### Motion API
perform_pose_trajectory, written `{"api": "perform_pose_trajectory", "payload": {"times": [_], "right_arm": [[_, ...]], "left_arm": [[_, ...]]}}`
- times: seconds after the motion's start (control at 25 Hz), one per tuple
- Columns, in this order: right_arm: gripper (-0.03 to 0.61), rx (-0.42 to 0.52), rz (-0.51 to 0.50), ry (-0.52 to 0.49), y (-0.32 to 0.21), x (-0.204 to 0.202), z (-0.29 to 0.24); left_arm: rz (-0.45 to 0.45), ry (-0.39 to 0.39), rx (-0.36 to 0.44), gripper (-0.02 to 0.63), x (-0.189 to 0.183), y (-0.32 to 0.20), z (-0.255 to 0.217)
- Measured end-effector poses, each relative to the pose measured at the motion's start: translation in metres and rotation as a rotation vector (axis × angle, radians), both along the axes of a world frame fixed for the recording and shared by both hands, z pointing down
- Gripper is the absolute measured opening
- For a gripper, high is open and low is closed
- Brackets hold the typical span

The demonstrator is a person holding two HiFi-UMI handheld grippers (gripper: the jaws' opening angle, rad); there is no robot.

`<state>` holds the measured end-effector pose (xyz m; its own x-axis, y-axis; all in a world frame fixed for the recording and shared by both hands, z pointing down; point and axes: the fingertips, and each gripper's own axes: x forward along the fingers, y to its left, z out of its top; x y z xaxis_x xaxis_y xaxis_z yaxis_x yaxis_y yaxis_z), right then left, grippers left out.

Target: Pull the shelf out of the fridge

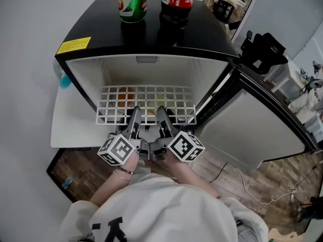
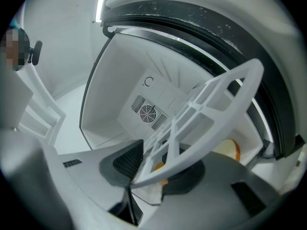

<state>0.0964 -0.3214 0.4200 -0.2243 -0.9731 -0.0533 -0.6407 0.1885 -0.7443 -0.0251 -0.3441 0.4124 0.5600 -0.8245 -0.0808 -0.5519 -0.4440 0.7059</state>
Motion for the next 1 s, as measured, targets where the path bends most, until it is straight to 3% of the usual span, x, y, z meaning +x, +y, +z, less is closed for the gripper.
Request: {"api": "perform_pose_trajectory", "payload": {"times": [1.0], "right_arm": [[0.135,-0.001,-0.007,-0.001,0.021,-0.004,0.001]], "left_arm": [[0.002,0.022,-0.001,0.132,-0.006,0.026,0.002]]}}
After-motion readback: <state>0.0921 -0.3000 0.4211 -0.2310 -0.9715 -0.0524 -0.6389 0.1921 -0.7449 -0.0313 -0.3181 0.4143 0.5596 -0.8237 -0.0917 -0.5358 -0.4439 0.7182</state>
